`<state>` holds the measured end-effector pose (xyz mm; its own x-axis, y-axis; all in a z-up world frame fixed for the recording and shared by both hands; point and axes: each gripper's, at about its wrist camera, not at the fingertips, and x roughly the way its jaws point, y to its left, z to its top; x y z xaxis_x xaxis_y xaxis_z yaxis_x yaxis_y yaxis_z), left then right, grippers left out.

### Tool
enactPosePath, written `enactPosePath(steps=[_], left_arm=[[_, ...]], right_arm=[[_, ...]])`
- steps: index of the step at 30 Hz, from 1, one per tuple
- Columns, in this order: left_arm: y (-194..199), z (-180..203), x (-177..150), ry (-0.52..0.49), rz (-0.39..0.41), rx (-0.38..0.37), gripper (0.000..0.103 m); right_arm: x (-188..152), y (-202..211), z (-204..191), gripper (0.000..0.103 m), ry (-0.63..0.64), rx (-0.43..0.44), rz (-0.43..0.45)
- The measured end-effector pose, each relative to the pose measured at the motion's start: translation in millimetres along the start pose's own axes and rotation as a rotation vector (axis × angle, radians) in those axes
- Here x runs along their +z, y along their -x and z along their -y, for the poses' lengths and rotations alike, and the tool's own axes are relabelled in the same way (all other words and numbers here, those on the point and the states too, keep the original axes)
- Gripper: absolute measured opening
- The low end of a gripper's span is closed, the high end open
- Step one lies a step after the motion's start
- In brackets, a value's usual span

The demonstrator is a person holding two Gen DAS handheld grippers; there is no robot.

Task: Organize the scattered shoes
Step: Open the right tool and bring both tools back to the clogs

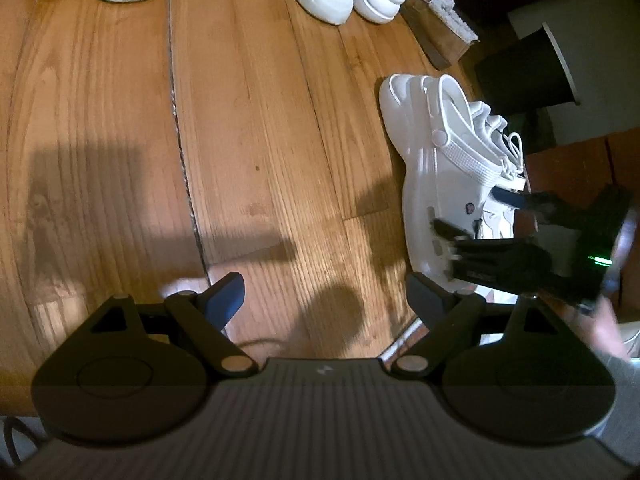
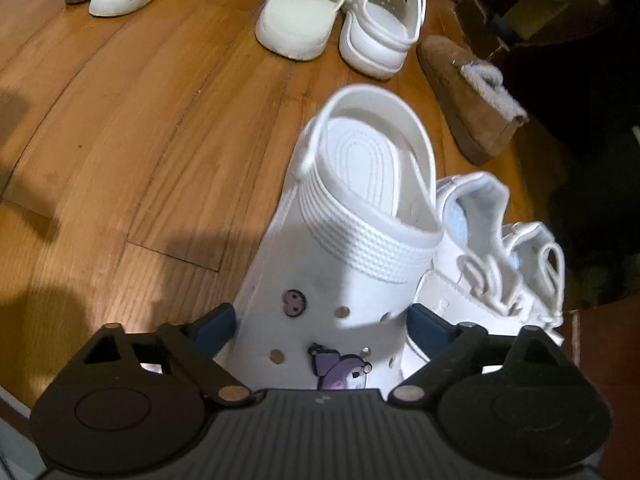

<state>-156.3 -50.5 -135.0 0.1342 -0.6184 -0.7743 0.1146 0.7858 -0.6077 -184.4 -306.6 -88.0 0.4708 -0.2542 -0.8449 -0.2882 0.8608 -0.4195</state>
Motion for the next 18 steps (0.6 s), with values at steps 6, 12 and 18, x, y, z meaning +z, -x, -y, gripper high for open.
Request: enactPosePath(steps=[6,12,18], left_arm=[[3.8,7.3,12.4,-0.037,0.027,0.061,0.088],[10.0,19.4,44.5,-0.037,0.051,0.13,0.088],[13.9,58.0,119.0,-0.099,0.147,0.245,0.087]], right_arm=[[25.1,44.4,12.1,0.102,-0.154,0.118,0.083],[55.5,30.5,35.6,0.065,-0.352,0.269,0.092],[77.3,16.9,71.1,0.053,-0.521,0.397,0.19]])
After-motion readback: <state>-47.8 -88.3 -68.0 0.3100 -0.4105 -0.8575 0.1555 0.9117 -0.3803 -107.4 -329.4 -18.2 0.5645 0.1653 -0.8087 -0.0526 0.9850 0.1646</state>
